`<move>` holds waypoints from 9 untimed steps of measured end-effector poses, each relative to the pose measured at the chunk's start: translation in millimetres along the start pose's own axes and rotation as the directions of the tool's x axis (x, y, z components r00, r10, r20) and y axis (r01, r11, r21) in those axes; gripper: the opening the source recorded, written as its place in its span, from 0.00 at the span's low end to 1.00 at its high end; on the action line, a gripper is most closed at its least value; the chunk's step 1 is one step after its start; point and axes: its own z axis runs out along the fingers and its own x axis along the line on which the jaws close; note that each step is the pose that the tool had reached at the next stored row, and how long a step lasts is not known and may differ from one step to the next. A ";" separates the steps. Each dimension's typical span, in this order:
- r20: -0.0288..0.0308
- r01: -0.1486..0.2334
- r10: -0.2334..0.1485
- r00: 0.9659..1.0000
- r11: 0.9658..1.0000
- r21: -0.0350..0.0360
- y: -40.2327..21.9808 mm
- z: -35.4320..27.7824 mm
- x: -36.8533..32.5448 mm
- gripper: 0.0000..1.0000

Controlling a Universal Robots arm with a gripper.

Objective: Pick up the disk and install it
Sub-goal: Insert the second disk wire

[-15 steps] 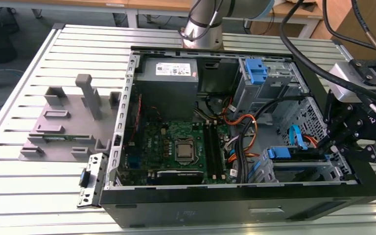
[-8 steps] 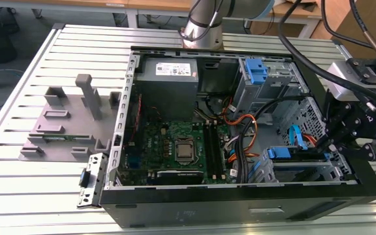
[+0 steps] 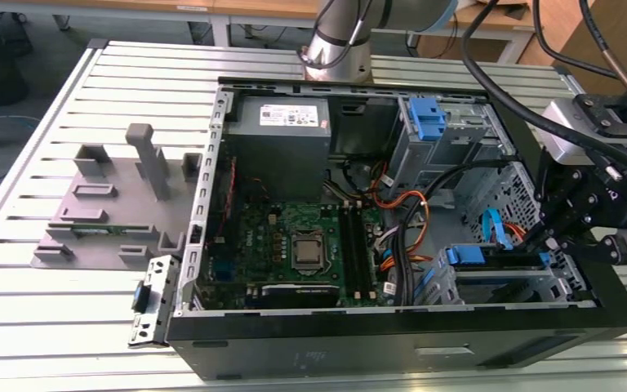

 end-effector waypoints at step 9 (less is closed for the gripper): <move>0.000 0.000 0.000 1.000 1.000 0.000 0.0 0.0 0.1 0.16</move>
